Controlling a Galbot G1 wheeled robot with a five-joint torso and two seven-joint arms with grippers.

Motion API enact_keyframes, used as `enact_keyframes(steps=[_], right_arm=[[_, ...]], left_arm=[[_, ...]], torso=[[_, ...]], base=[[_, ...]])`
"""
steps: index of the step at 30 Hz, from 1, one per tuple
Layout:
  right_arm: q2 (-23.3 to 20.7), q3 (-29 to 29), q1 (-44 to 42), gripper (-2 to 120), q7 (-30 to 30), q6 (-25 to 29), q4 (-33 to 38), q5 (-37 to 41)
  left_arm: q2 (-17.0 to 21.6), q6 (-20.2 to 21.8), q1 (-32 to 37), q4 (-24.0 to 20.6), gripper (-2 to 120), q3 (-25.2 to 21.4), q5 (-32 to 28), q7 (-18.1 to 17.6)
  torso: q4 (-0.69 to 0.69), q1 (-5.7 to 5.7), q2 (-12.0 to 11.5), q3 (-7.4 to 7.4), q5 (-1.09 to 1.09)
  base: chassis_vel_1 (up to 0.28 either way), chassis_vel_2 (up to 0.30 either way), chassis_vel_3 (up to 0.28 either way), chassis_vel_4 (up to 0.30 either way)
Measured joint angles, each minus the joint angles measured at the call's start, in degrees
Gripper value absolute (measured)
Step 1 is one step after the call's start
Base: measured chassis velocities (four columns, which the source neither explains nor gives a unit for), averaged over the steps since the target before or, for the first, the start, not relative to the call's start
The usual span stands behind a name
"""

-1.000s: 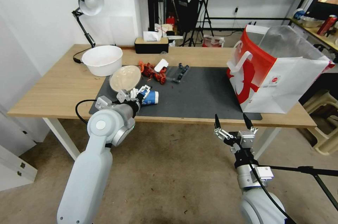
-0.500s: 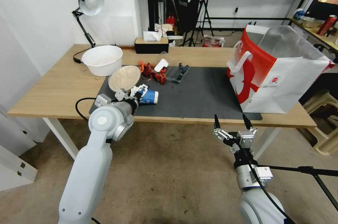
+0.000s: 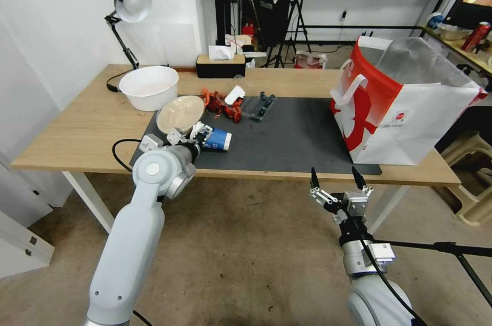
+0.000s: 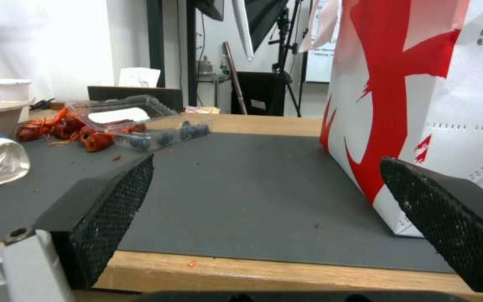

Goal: Pick up the trash from the table and place it into the takeout bag.

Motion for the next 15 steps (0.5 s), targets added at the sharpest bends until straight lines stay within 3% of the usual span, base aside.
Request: enact_keyframes(steps=[1, 8, 15], right_arm=[[0.04, 0.00, -0.06, 100, 0.01, 0.02, -0.01, -0.09], [0.01, 0.15, -0.22, 100, 0.07, 0.12, -0.02, -0.15], [-0.03, 0.21, -0.24, 100, 0.13, 0.14, -0.02, -0.18]], left_arm=[[-0.01, 0.00, -0.22, 0.35, 50, 0.14, 0.04, -0.06], [-0.05, 0.21, -0.54, 0.96, 30, 0.48, 0.35, 0.28], [0.51, 1.42, 0.42, 0.07, 10, 1.31, 2.68, 4.04]], torso=[[0.00, 0.00, 0.00, 0.00, 0.00], [0.00, 0.00, 0.00, -0.01, 0.00], [0.00, 0.00, 0.00, 0.00, -0.01]], base=[[0.000, 0.000, 0.000, 0.000], [0.000, 0.000, 0.000, 0.000], [0.000, 0.000, 0.000, 0.000]])
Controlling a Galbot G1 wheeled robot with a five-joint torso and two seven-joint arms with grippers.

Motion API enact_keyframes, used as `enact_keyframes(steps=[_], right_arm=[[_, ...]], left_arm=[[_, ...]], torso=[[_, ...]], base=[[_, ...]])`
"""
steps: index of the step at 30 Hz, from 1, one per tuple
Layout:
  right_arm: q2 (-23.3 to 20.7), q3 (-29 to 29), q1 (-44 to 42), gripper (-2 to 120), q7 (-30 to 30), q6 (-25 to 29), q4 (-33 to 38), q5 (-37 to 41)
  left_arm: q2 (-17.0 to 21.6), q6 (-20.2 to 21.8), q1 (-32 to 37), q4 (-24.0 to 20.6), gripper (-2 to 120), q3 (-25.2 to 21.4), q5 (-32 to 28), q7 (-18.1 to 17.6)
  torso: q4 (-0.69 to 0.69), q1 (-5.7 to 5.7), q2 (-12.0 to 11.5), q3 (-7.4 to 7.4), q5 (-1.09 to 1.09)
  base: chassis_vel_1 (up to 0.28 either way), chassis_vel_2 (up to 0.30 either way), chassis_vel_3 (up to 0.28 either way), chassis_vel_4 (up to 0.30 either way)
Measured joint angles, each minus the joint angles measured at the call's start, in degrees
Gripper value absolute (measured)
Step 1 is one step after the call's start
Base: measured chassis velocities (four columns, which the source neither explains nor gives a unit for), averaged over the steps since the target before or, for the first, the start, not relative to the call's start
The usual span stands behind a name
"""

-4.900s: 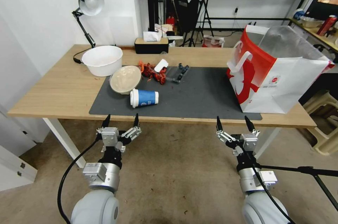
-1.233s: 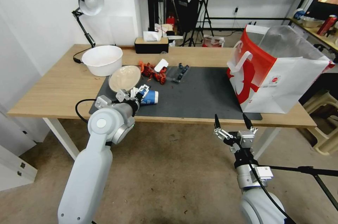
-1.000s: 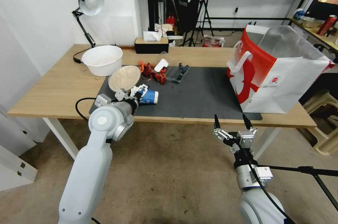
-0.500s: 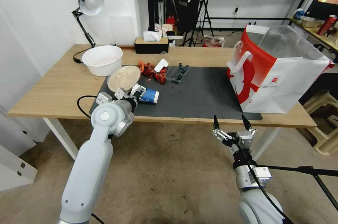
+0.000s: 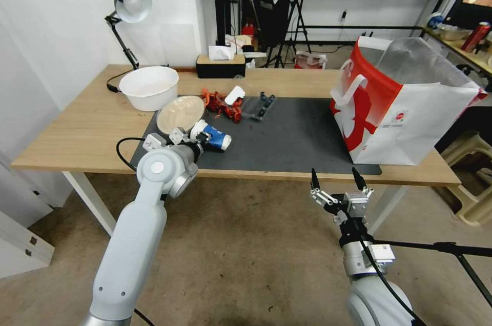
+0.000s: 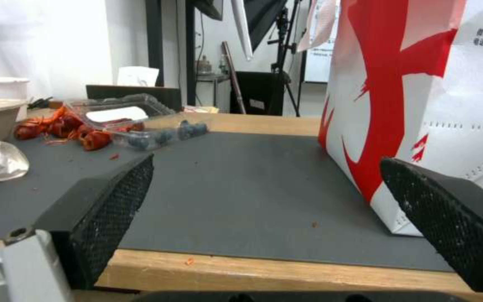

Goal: Pick up the trash from the table and place it into the takeout bag.

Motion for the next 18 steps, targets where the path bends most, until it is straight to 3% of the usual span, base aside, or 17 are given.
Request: enact_keyframes(steps=[4, 12, 18], right_arm=[[-0.04, 0.17, -0.02, 100, 0.05, 0.01, 0.00, 0.00], [0.02, 0.51, -0.09, 100, 0.11, 0.05, 0.00, -0.01], [0.26, 0.78, -0.15, 100, 0.13, 0.07, -0.03, -0.03]], left_arm=[[0.49, 0.30, 0.80, -1.68, 1, 0.72, 1.72, 3.39], [2.58, 0.49, 1.69, -4.42, 0, 3.24, 4.37, 12.47], [5.03, 0.58, -0.53, -4.55, 0, 6.52, 4.36, 14.62]], torso=[[0.00, 0.00, -0.01, 0.00, 0.00], [0.00, 0.00, -0.01, 0.00, 0.01], [0.00, 0.00, -0.01, 0.00, 0.01]], base=[[0.000, 0.000, 0.000, 0.000], [0.000, 0.000, 0.000, 0.000], [0.000, 0.000, 0.000, 0.000]])
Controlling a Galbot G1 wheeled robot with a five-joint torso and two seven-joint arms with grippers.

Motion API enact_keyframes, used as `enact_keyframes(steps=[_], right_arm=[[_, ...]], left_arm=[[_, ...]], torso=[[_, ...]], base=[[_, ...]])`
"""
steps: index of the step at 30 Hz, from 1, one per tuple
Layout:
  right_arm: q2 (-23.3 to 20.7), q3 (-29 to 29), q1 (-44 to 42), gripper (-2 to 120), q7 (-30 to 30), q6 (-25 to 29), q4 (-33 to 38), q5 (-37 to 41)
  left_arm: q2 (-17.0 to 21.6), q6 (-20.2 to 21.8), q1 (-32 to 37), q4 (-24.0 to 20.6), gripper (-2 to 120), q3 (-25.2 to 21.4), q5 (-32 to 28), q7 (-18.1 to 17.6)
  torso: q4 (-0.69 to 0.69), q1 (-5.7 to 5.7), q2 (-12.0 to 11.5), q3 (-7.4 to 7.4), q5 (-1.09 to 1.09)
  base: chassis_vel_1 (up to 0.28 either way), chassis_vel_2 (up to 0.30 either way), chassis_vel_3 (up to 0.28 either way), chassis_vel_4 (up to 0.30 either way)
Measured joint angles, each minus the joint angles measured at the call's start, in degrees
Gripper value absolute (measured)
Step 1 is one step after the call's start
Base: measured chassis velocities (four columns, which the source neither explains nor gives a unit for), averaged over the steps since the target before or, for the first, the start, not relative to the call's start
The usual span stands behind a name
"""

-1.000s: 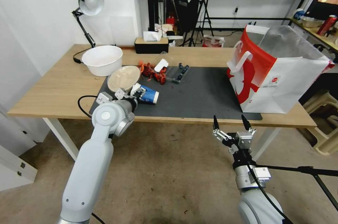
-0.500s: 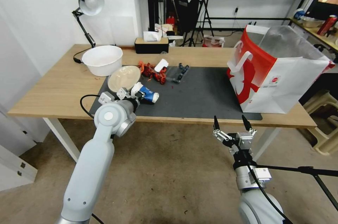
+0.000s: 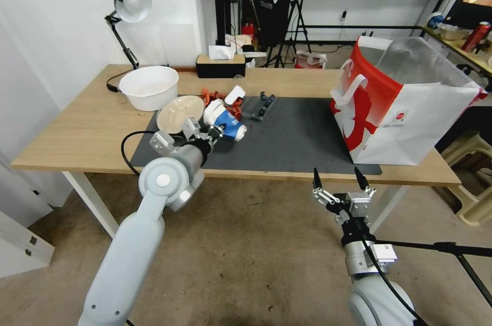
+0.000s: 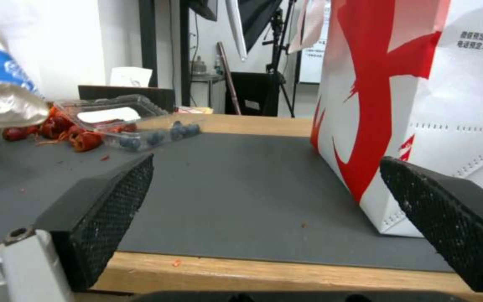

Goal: Pick up the trash from the table and place it into the takeout bag.

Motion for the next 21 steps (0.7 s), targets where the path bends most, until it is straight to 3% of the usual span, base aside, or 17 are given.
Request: enact_keyframes(steps=[9, 12, 13, 16, 21], right_arm=[[0.62, 0.56, 0.07, 100, 0.02, 0.01, -0.16, -0.27], [0.67, 0.59, 0.10, 100, 0.02, 0.01, -0.17, -0.28], [0.84, 0.94, 0.32, 100, 0.02, 0.00, -0.23, -0.31], [0.86, 1.02, 0.37, 100, 0.02, 0.00, -0.29, -0.31], [1.19, 1.49, 0.75, 100, 0.05, 0.00, -0.65, -0.32]], left_arm=[[4.48, -0.03, -9.43, 1.24, 0, 8.93, -3.01, 0.63], [4.62, -0.06, -10.07, 1.37, 0, 9.47, -3.15, 0.63], [5.24, -0.21, -15.84, 2.79, 0, 14.10, -4.72, 0.48], [5.25, -0.26, -18.23, 3.41, 0, 15.43, -5.45, 0.34], [4.75, -0.28, -29.48, 7.63, 0, 21.22, -9.14, -0.26]], torso=[[-0.01, 0.00, 0.00, 0.00, 0.00], [-0.01, 0.00, 0.00, 0.00, 0.01], [0.00, 0.00, 0.00, 0.01, -0.02], [-0.01, 0.00, 0.00, 0.00, 0.01], [-0.01, 0.01, 0.00, 0.01, 0.00]], base=[[0.000, 0.000, 0.000, 0.000], [0.000, 0.000, 0.000, 0.000], [0.000, 0.000, 0.000, 0.000], [0.000, 0.000, 0.000, 0.000], [0.000, 0.000, 0.000, 0.000]])
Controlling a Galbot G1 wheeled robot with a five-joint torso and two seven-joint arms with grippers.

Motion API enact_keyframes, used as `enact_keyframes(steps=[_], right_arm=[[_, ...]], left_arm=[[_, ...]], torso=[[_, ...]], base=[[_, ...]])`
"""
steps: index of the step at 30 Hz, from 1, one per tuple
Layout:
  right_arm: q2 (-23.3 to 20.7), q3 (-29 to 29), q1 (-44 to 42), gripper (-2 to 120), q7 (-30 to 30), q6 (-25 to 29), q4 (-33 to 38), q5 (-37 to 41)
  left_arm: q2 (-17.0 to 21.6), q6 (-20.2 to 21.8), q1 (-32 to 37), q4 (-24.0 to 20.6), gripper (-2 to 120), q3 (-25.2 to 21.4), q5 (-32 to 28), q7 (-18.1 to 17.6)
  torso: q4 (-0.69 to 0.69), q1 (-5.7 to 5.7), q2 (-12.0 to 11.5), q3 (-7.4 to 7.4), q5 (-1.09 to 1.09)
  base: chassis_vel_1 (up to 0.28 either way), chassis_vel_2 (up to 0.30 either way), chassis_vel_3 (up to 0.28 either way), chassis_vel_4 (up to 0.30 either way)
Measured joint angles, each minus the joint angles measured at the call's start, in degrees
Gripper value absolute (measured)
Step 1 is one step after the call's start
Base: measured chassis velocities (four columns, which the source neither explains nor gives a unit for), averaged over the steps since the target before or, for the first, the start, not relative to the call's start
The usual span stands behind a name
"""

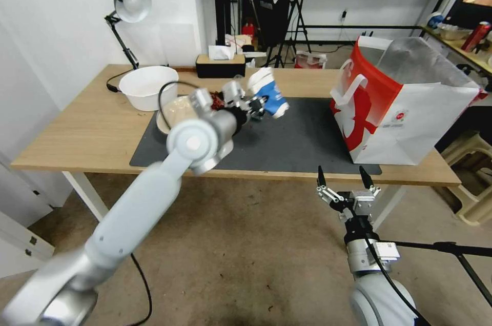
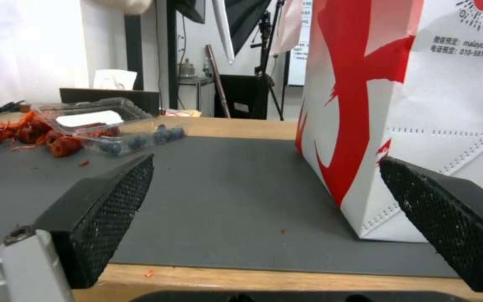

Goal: Pick up the trash from the table and place it into the takeout bag.

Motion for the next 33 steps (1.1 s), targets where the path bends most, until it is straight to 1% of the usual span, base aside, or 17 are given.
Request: enact_keyframes(steps=[1, 2, 3, 4, 6, 7, 10, 12, 13, 15, 16, 20, 24, 25, 26, 29, 33], right_arm=[[0.17, 0.06, 0.13, 100, 0.02, 0.00, -0.09, 0.00], [0.17, 0.06, 0.13, 100, 0.02, 0.00, -0.09, 0.00], [0.30, 0.13, 0.26, 100, 0.02, 0.00, -0.21, 0.00], [0.30, 0.13, 0.26, 100, 0.02, 0.00, -0.21, 0.00], [0.51, 0.27, 0.41, 100, 0.03, 0.00, -0.43, 0.00], [0.60, 0.37, 0.49, 100, 0.02, 0.01, -0.49, 0.00], [0.69, 0.44, 0.58, 100, 0.03, 0.02, -0.56, 0.00], [0.96, 0.60, 0.75, 100, 0.03, 0.06, -0.70, 0.02], [0.96, 0.60, 0.75, 100, 0.03, 0.06, -0.70, 0.02], [1.24, 0.66, 0.84, 100, 0.03, 0.11, -0.80, 0.04], [1.24, 0.66, 0.84, 100, 0.03, 0.11, -0.80, 0.04], [1.41, 0.90, 0.89, 100, 0.03, 0.30, -1.09, 0.13], [1.43, 1.01, 0.96, 100, 0.02, 0.37, -1.22, 0.22], [1.53, 1.03, 1.07, 100, 0.02, 0.41, -1.31, 0.24], [1.53, 1.03, 1.07, 100, 0.02, 0.41, -1.31, 0.24], [1.89, 0.93, 1.28, 100, 0.01, 0.44, -1.45, 0.24], [2.13, 0.83, 1.35, 100, -0.01, 0.46, -1.51, 0.23]], left_arm=[[-0.23, -0.01, -3.58, 1.38, 0, 1.57, -0.92, 0.01], [-0.23, -0.01, -3.58, 1.38, 0, 1.57, -0.92, 0.01], [-0.82, -0.01, -6.60, 2.66, 0, 2.93, -2.00, 0.03], [-0.82, -0.01, -6.60, 2.66, 0, 2.93, -2.00, 0.03], [-2.19, -0.01, -10.94, 5.05, 0, 5.34, -3.10, 0.07], [-3.01, -0.15, -13.10, 6.24, 0, 6.55, -3.42, 0.21], [-3.93, -0.39, -15.11, 7.46, 0, 7.95, -3.79, 0.54], [-5.73, -0.74, -18.64, 9.68, 0, 10.84, -4.23, 1.34], [-5.73, -0.74, -18.64, 9.68, 0, 10.84, -4.23, 1.34], [-7.48, -0.96, -21.39, 11.45, 0, 12.86, -4.64, 1.87], [-7.48, -0.96, -21.39, 11.45, 0, 12.86, -4.64, 1.87], [-10.26, -1.16, -25.39, 13.74, 0, 15.16, -5.05, 2.90], [-11.90, -1.26, -27.20, 15.02, 0, 15.77, -5.07, 3.69], [-13.24, -1.30, -28.26, 15.93, 0, 15.85, -5.07, 4.11], [-13.24, -1.30, -28.26, 15.93, 0, 15.85, -5.07, 4.11], [-16.11, -1.30, -30.59, 18.08, 0, 16.85, -5.08, 4.53], [-17.74, -1.24, -31.67, 19.65, 0, 17.70, -5.07, 4.90]], torso=[[0.01, 0.00, 0.00, 0.00, 0.01], [0.01, 0.00, 0.00, 0.00, 0.01], [0.01, 0.00, 0.01, 0.00, 0.02], [0.01, 0.00, 0.01, 0.00, 0.02], [0.00, 0.00, 0.00, 0.00, 0.00], [0.01, 0.00, 0.01, 0.00, 0.02], [0.00, 0.00, 0.01, 0.00, 0.01], [0.00, 0.00, 0.01, 0.00, 0.01], [0.00, 0.00, 0.01, 0.00, 0.01], [0.00, 0.00, 0.00, -0.01, 0.01], [0.00, 0.00, 0.00, -0.01, 0.01], [0.00, 0.00, 0.01, -0.01, 0.01], [0.01, 0.00, 0.01, -0.01, 0.01], [0.01, -0.01, 0.01, -0.01, 0.00], [0.01, -0.01, 0.01, -0.01, 0.00], [0.01, -0.01, 0.00, -0.01, 0.01], [0.01, -0.01, 0.00, 0.00, 0.01]], base=[[0.000, 0.000, 0.000, 0.000], [0.000, 0.000, 0.000, 0.000], [0.000, 0.000, 0.000, 0.000], [0.000, 0.000, 0.000, 0.000], [0.000, 0.000, 0.000, 0.000], [0.000, 0.000, 0.000, 0.000], [0.000, 0.000, 0.000, 0.000], [0.000, 0.000, 0.000, 0.000], [0.000, 0.000, 0.000, 0.000], [0.000, 0.000, 0.000, 0.000], [0.000, 0.000, 0.000, 0.000], [0.000, 0.000, 0.000, 0.000], [0.000, 0.000, 0.000, 0.000], [0.000, 0.000, 0.000, 0.000], [0.000, 0.000, 0.000, 0.000], [0.000, 0.000, 0.000, 0.000], [0.000, 0.000, 0.000, 0.000]])
